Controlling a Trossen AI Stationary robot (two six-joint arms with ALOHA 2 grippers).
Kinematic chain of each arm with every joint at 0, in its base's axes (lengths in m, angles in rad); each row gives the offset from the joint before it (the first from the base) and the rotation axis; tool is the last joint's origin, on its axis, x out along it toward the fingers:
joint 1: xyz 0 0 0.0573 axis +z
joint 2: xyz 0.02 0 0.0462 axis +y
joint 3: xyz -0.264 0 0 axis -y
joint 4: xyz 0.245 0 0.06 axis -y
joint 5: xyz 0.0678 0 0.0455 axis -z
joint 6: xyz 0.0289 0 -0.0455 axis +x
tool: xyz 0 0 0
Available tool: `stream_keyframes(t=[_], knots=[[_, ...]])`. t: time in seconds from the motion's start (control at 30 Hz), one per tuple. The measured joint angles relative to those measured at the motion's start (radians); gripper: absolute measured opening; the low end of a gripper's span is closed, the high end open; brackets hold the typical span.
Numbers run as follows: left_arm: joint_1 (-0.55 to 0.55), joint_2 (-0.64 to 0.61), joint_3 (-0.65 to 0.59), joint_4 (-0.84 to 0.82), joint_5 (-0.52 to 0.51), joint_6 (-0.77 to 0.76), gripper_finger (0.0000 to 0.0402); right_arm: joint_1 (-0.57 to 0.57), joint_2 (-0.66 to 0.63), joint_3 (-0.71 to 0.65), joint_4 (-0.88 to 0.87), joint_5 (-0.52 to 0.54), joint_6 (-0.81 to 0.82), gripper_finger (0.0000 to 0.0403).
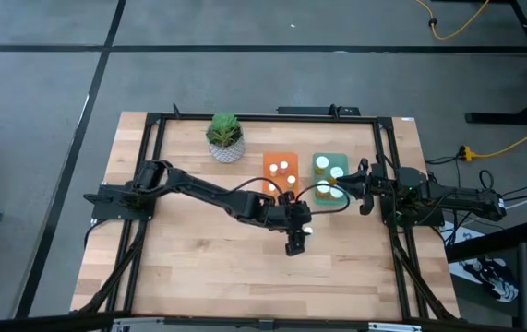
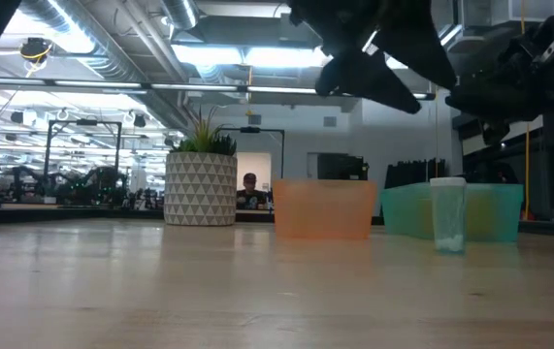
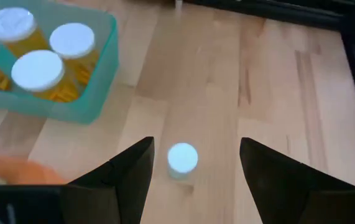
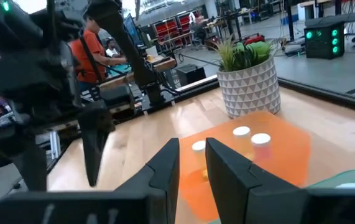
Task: Pick and place medicine bottles into bin by pill shape (circle, oval)
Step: Put the small blue bottle into the orange bin
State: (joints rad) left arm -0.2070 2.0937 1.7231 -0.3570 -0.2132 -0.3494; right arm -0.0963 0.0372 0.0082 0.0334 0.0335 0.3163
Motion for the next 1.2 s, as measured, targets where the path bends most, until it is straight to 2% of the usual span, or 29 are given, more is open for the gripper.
stream_keyframes(t=[0.23, 0.33, 0.43, 0.7, 1.03, 1.2], knots=[[0.000, 0.005, -0.076, 0.118, -0.006, 0.092, 0.0231, 0.000, 0.000, 0.000, -0.001, -0.001, 0.024, 0.0081], [0.000, 0.032, -0.078, 0.179, -0.006, 0.098, 0.0231, 0.000, 0.000, 0.000, -0.001, -0.001, 0.023, 0.0081], [-0.001, 0.043, -0.058, 0.170, -0.005, 0.119, 0.0231, 0.000, 0.000, 0.000, -0.001, -0.001, 0.003, 0.0080], [0.015, 0.062, 0.143, -0.034, 0.024, 0.170, 0.0231, 0.000, 0.000, 0.000, 0.002, -0.001, -0.007, 0.0080], [0.046, 0.238, 0.436, -0.197, 0.095, 0.204, 0.0230, 0.000, 0.002, 0.000, -0.002, 0.000, -0.006, 0.0081], [0.038, 0.277, 0.493, -0.338, 0.095, 0.202, 0.0230, 0.000, 0.002, 0.000, -0.005, -0.002, -0.006, 0.0081]])
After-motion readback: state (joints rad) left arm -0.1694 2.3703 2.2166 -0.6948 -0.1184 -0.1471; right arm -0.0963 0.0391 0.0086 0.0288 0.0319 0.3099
